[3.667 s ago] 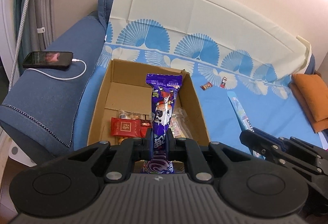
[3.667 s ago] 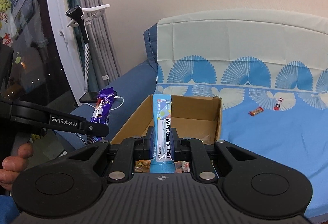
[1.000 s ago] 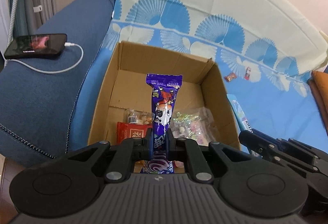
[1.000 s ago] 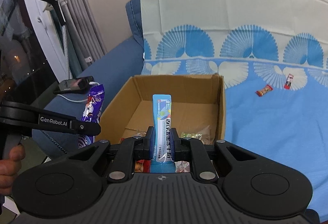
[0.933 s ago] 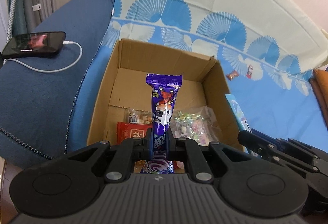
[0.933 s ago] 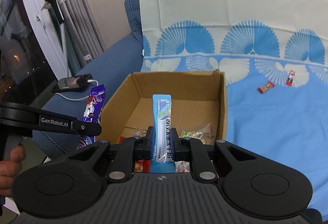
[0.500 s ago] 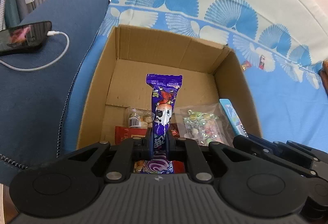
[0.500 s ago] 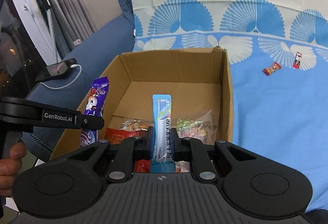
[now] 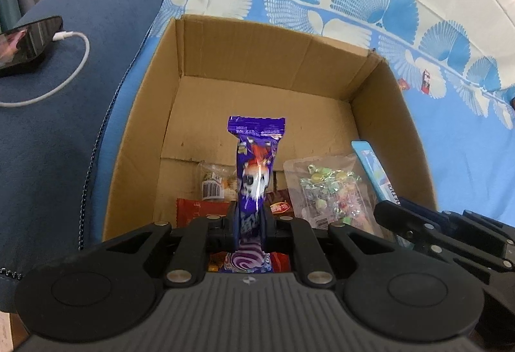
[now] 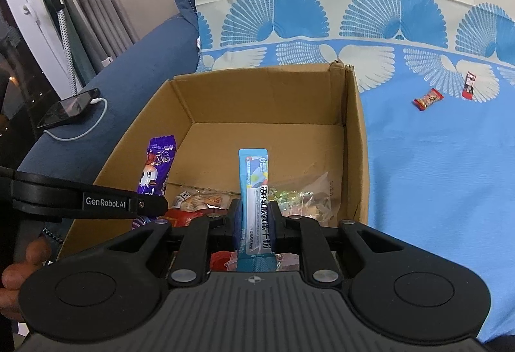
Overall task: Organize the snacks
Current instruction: 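Lower both packets into the box and open both grippers, then lift both open grippers out of the box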
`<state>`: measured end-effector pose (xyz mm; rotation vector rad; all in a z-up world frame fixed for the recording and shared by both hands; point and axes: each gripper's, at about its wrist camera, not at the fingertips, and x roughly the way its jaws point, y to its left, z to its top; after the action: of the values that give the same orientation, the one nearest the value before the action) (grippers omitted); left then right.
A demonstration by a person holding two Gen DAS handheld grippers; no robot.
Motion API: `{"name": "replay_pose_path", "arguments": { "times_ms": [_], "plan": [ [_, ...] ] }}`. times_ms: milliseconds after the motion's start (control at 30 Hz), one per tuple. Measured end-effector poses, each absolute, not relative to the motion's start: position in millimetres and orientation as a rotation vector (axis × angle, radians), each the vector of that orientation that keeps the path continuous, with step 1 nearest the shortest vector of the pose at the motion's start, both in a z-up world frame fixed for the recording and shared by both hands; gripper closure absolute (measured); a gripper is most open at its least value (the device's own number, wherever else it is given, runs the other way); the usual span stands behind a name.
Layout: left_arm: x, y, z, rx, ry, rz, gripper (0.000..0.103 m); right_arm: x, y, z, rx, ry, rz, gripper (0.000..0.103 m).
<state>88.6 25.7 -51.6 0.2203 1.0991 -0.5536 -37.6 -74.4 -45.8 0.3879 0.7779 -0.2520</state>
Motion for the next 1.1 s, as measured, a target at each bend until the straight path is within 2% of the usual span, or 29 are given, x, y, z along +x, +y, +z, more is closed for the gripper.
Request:
{"name": "replay_pose_path", "arguments": {
  "times_ms": [33, 67, 100, 133, 267, 333, 500, 1100],
  "plan": [
    [90, 26, -51, 0.221, 1.113, -0.552, 0.053, -37, -76, -46, 0.401, 0.785, -0.266, 0.078],
    [90, 26, -50, 0.217, 1.120, -0.548, 0.035, -37, -77, -46, 0.416, 0.790, -0.278, 0.073],
    [90, 29, -48, 0.211, 1.117, -0.537, 0.005, -38, -79, -45, 0.440, 0.794, -0.286, 0.059],
    [88, 33, -44, 0.202, 1.094, -0.504, 0.000, -39, -80, -44, 0.456, 0.792, -0.291, 0.051],
    [81, 45, -36, 0.213, 1.084, -0.483, 0.000, -48, -76, -35, 0.463, 0.784, -0.299, 0.039],
    [75, 54, -35, 0.205, 1.106, -0.466, 0.000, -54, -72, -30, 0.475, 0.795, -0.293, 0.028],
    [48, 78, -25, 0.174, 1.100, -0.415, 0.000, -74, -50, -14, 0.446, 0.795, -0.254, 0.024],
    [-37, 105, 36, 0.177, 0.893, -0.440, 0.000, -150, -4, 42, 0.330, 0.647, -0.264, 0.017]
  ]
}}
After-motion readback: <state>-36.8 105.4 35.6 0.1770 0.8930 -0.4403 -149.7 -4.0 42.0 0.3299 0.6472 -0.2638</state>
